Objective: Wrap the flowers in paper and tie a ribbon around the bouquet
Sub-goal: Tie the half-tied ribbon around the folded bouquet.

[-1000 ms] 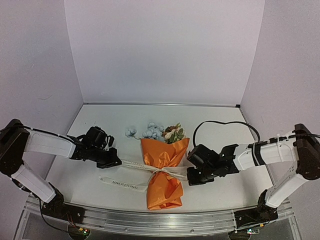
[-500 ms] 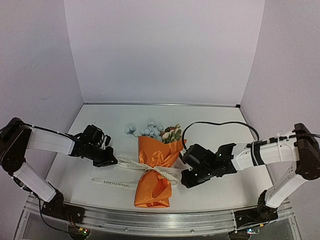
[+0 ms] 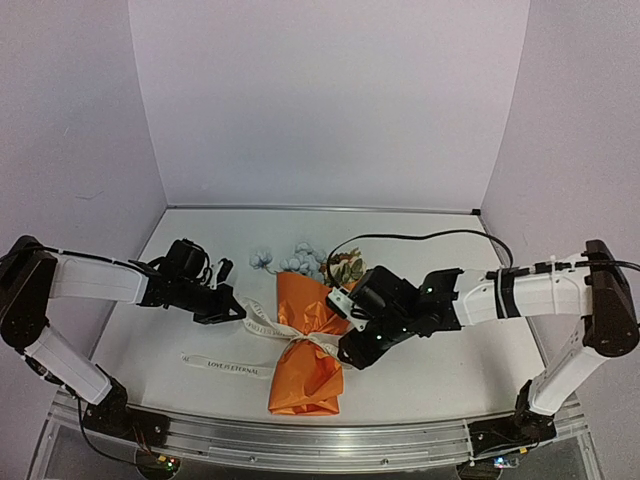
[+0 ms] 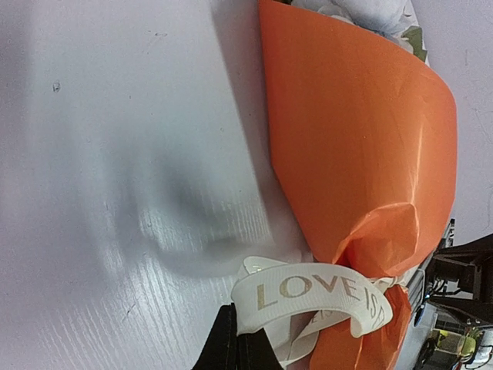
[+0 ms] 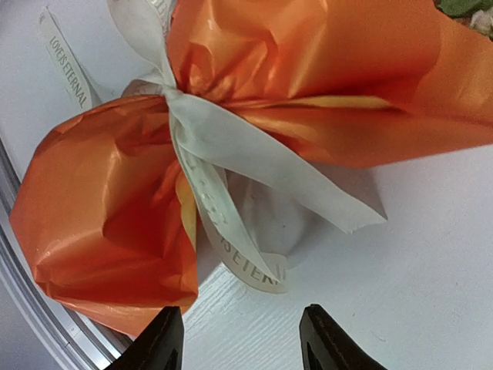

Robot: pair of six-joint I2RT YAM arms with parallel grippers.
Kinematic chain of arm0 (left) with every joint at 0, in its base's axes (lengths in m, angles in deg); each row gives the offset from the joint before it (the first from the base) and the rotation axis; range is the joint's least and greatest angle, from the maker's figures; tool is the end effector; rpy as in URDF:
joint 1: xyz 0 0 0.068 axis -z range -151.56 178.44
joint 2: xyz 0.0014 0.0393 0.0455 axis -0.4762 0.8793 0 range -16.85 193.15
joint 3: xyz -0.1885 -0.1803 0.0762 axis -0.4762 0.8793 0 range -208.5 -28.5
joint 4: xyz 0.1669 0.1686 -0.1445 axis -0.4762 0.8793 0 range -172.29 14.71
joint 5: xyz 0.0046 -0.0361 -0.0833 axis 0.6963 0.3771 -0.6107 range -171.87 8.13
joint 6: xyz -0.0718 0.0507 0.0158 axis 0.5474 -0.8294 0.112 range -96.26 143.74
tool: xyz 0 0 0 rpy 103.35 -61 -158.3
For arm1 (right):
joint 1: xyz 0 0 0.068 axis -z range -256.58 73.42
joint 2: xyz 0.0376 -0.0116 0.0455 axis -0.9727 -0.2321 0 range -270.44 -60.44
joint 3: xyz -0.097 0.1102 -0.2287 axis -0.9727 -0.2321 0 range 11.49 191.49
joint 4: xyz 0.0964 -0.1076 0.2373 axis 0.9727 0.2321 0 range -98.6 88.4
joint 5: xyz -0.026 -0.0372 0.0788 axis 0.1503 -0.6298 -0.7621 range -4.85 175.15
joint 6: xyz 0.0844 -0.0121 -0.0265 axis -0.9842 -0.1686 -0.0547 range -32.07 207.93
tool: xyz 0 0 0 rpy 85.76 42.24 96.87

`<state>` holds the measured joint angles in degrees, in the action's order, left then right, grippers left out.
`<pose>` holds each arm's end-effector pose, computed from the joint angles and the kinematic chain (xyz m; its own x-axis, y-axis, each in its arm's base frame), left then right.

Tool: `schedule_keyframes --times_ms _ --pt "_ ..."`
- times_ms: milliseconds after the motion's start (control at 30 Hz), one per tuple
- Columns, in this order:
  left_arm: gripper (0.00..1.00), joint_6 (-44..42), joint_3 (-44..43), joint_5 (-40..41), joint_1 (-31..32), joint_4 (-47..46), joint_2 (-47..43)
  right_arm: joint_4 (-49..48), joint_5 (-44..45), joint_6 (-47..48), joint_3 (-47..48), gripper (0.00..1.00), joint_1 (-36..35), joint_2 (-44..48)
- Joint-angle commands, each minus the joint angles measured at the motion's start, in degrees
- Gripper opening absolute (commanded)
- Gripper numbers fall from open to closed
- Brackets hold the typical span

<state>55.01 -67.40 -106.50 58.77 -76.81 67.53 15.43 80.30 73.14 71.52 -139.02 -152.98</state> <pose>0.2534 -0.1868 0.1164 -0.9289 -0.0032 -0.3703 0.2380 0.7609 -0.6036 0.1651 0.3309 0.1579 -0.6043 -0.6080 -0.5150 -0.7764 0.5946 0.2090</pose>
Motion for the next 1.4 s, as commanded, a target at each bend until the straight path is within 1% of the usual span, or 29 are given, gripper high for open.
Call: schedule_keyframes --times_ms 0,67,167,333,467,533,600,767,833,1067,1233,1300,1333,1367 --pt "0.0 -1.27 -1.46 -1.53 0.26 -1.78 -0.81 0.32 -6.36 5.79 4.48 0.45 2.79 -3.53" --pt "0.0 -1.21 -1.36 -1.56 0.26 -1.78 -0.93 0.32 -10.81 4.49 6.15 0.4 4.29 -5.19" --pt "0.0 -1.28 -1.27 -1.59 0.26 -1.69 -1.15 0.32 -13.97 3.39 7.62 0.39 5.39 -7.5" --pt "0.0 -1.38 -1.35 -1.73 0.28 -1.43 -1.02 0.31 -16.46 2.23 9.63 0.36 5.61 -10.15" --pt "0.0 -1.36 -1.42 -1.8 0.26 -1.43 -0.96 0.32 -16.72 1.07 9.7 0.35 5.58 -10.85" --pt "0.0 -1.31 -1.36 -1.72 0.26 -1.47 -0.97 0.36 -16.92 0.52 9.86 0.32 5.61 -11.1" --pt "0.0 -1.3 -1.36 -1.5 0.28 -1.31 -0.9 0.39 -16.96 -0.05 10.02 0.26 5.61 -11.5" --pt "0.0 -0.84 -1.36 0.82 0.26 -0.16 -0.83 0.72 -16.32 -1.22 9.9 0.05 5.58 -11.47" --pt "0.0 -0.61 -1.35 2.08 0.26 0.49 -0.74 1.21 -15.85 -1.34 9.71 0.01 5.58 -10.81" --pt "0.0 0.1 -1.53 7.45 -0.16 3.79 0.29 3.7 -11.23 -1.82 7.7 0.0 5.61 -6.66" --pt "0.0 0.32 -1.57 7.89 -0.43 4.19 1.35 3.83 -9.88 -1.66 5.48 0.0 5.63 -4.06" --pt "0.0 -0.08 -1.77 7.19 -0.44 4.03 1.64 3.77 -10.67 -1.15 5.25 0.0 5.58 -3.84" --pt "0.0 -0.16 -1.77 6.46 -0.44 3.62 1.61 3.85 -11.54 -1.1 5.84 0.03 5.59 -4.32" --pt "0.0 -0.16 -1.72 5.98 -0.44 3.26 1.53 3.9 -12.64 -1.01 6.61 0.11 5.61 -5.04"
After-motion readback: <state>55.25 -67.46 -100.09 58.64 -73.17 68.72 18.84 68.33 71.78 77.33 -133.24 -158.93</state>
